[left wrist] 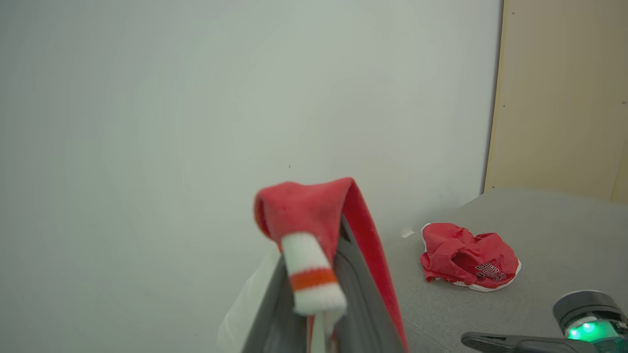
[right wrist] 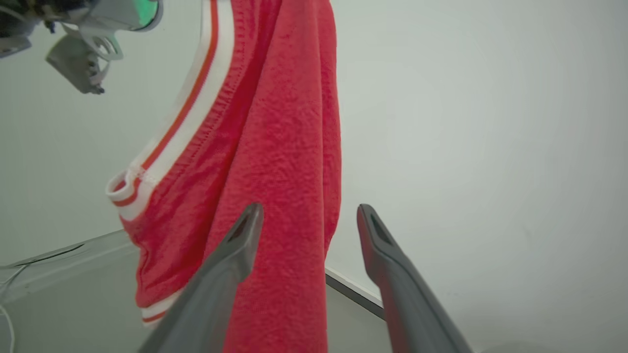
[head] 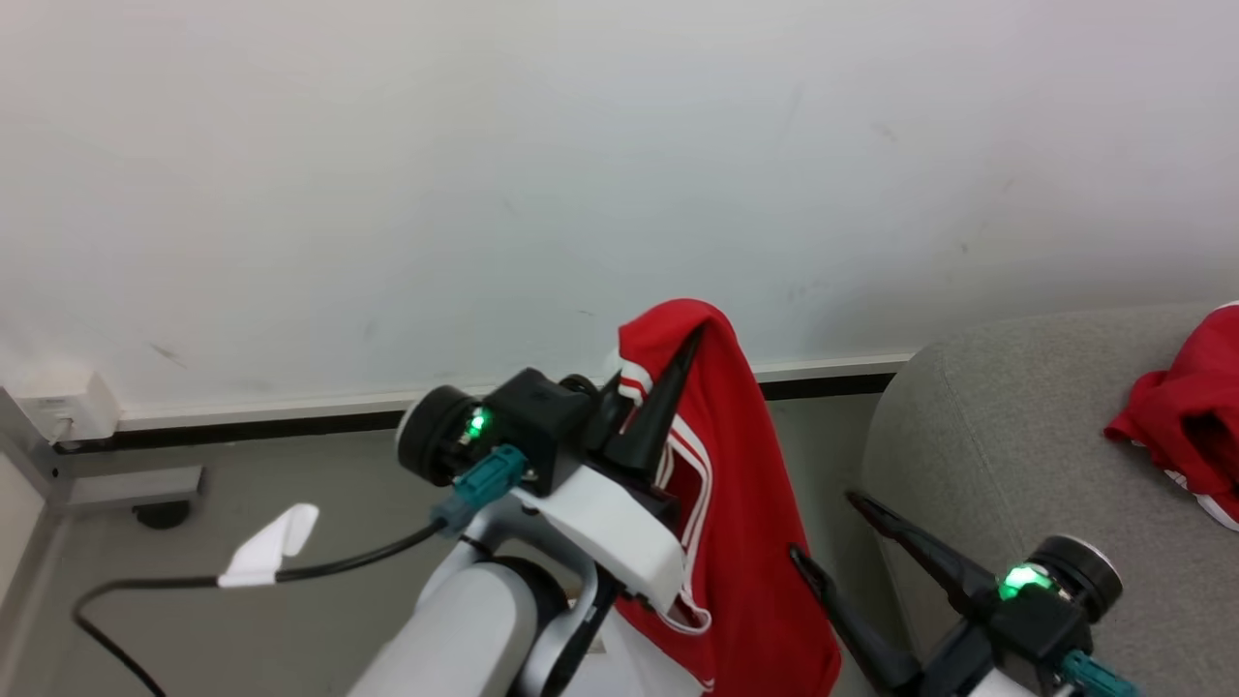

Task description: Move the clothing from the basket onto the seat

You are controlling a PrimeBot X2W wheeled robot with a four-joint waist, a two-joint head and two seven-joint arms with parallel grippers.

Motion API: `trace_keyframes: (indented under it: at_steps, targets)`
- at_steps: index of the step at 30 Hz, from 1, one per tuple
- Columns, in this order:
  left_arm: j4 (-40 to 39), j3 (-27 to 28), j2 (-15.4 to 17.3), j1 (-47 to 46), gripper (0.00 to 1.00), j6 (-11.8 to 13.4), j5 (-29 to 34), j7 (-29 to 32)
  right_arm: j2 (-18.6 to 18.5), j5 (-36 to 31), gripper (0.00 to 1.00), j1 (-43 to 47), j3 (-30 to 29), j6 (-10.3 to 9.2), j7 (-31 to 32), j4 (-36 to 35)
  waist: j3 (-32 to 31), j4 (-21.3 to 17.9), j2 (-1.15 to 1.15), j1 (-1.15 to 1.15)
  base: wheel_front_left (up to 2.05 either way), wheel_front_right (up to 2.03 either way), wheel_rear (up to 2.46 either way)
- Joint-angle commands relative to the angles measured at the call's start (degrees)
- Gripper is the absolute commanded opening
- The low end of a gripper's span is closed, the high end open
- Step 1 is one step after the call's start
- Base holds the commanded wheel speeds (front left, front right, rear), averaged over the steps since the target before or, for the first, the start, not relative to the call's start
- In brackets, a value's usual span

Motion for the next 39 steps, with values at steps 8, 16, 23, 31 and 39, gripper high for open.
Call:
trace_keyframes:
  at_steps: [8,16,23,31,39]
  targets:
    - [2.2,-3.4,-1.2,-1.4,0.0,-1.0,-0.8,-0.4,0.3,3.3,1.0,-11.5,10.3,-0.13,1.1,10.6,-0.9,1.5,-0.01,0.0,0.0,0.0,0.0]
    - [3.7,-5.6,-1.9,-2.0,0.0,-0.7,-2.3,-0.7,5.9,12.6,0.0,-17.9,17.7,-0.14,0.0,23.9,-1.3,2.1,-0.01,0.0,0.0,0.0,0.0]
    - [7.4,-5.1,-1.0,-2.3,0.0,0.2,-2.0,-0.9,8.7,14.9,0.0,-19.9,16.3,-0.13,-2.2,29.8,-0.9,1.9,-0.01,0.0,0.0,0.0,0.0]
    - [11.9,-4.4,0.5,-0.9,1.0,0.8,-1.9,-2.3,8.7,16.1,0.0,-17.5,5.5,-0.13,-2.2,27.2,-0.2,0.7,-0.01,0.0,0.0,0.0,0.0]
    - [20.1,-5.6,2.8,2.0,1.0,-0.4,-2.1,-4.7,7.5,16.9,0.0,-16.3,-7.5,-0.13,-2.2,25.4,0.5,-1.5,-0.01,0.0,0.0,0.0,0.0]
